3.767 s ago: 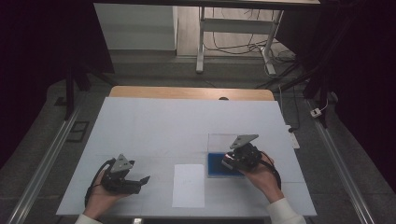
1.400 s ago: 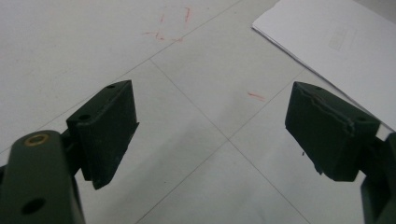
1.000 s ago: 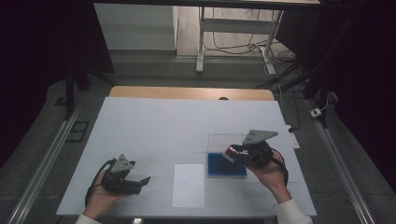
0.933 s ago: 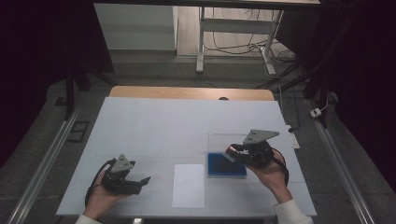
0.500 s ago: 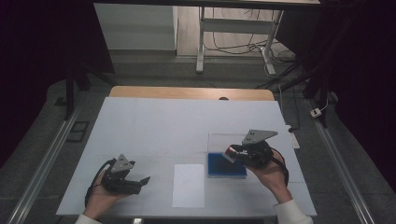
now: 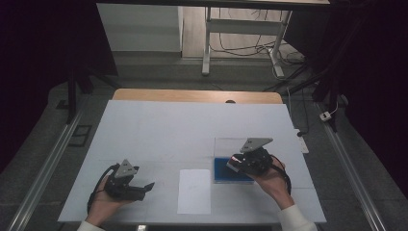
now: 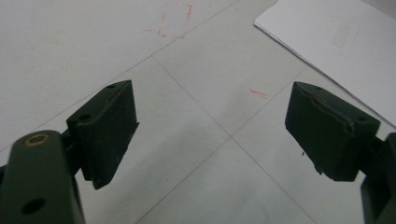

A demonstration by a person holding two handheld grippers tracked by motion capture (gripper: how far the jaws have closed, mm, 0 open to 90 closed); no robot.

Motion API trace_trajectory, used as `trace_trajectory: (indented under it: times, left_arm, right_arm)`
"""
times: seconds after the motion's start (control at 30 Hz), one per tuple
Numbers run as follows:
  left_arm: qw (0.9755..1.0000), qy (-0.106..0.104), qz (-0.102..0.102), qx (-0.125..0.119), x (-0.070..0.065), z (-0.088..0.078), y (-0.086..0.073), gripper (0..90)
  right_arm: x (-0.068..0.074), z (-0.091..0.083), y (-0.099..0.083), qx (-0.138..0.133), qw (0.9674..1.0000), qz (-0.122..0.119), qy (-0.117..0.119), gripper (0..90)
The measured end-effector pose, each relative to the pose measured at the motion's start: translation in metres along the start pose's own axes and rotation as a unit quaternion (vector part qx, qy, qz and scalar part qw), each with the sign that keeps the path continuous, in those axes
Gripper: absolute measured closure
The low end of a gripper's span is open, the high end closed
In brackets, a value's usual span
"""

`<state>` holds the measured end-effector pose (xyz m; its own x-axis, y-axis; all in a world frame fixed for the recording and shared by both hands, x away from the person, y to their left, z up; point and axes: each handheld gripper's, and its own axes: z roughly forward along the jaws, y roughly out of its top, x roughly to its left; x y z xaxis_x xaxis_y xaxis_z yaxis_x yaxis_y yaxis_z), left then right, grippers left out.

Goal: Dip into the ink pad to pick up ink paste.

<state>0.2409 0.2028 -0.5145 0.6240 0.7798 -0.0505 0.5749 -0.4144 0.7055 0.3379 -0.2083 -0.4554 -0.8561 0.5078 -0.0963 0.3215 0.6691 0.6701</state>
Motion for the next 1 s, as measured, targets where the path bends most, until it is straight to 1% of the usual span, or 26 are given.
trace_trajectory:
  times: [0.27,0.3,0.4,0.47,0.67,0.77,1.0]
  left_arm:
    - [1.0,0.001,0.001,0.001,0.0,0.001,0.0,17.0]
    - [1.0,0.001,0.001,0.002,0.0,0.001,0.0,17.0]
    - [1.0,0.002,0.002,0.002,-0.001,0.001,0.0,17.0]
    - [1.0,0.002,0.002,0.002,-0.001,0.001,0.0,17.0]
    - [1.0,0.001,0.002,0.003,-0.001,0.001,0.0,17.0]
    - [1.0,0.001,0.002,0.003,-0.001,0.001,0.0,17.0]
    - [1.0,0.001,0.002,0.004,-0.001,0.001,0.0,17.1]
  right_arm:
    - [-0.001,0.009,-0.004,0.013,0.9999,0.0,-0.001,70.5]
    - [-0.001,0.012,-0.005,0.017,0.9999,0.003,0.0,70.5]
    - [-0.002,0.015,-0.006,0.023,0.9997,0.004,-0.001,70.5]
    - [-0.002,0.018,-0.008,0.026,0.9997,0.001,-0.004,70.5]
    - [-0.002,0.018,-0.007,0.03,0.9995,0.004,-0.002,70.5]
    - [-0.001,0.019,-0.005,0.037,0.9993,-0.001,-0.005,70.5]
    - [0.001,0.02,-0.001,0.052,0.9986,0.001,-0.009,70.6]
